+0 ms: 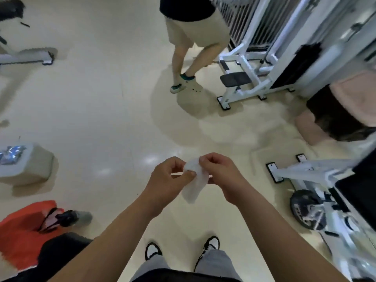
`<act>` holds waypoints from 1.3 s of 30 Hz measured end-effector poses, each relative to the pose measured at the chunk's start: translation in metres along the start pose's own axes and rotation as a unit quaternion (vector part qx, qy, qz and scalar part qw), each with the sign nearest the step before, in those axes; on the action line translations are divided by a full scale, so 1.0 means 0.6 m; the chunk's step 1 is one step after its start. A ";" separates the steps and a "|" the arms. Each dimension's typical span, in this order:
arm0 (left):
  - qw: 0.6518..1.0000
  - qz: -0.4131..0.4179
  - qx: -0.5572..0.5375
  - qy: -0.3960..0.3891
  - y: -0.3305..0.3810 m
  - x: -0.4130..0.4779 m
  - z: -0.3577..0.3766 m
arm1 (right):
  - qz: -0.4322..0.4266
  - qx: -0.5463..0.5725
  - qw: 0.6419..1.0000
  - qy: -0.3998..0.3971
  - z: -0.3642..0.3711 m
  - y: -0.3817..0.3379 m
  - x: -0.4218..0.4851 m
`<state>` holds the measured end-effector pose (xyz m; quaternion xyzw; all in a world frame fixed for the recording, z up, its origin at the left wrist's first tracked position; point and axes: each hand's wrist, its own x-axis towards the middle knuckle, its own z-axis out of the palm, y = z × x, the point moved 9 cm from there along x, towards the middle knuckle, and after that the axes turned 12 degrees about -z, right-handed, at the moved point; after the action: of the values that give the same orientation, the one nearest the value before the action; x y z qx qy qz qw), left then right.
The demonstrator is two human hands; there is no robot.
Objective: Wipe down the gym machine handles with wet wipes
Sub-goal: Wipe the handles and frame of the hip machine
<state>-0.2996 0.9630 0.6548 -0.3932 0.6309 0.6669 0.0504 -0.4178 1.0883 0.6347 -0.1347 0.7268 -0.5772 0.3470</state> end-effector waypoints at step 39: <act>0.652 -0.276 0.227 -0.669 0.077 -0.208 1.440 | -0.078 0.406 0.594 0.690 -1.163 0.272 -0.627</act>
<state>-0.6385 1.7688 0.6744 0.0266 0.4206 0.5401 0.7284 -0.5727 1.8813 0.6784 0.4023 0.4268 -0.7579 -0.2855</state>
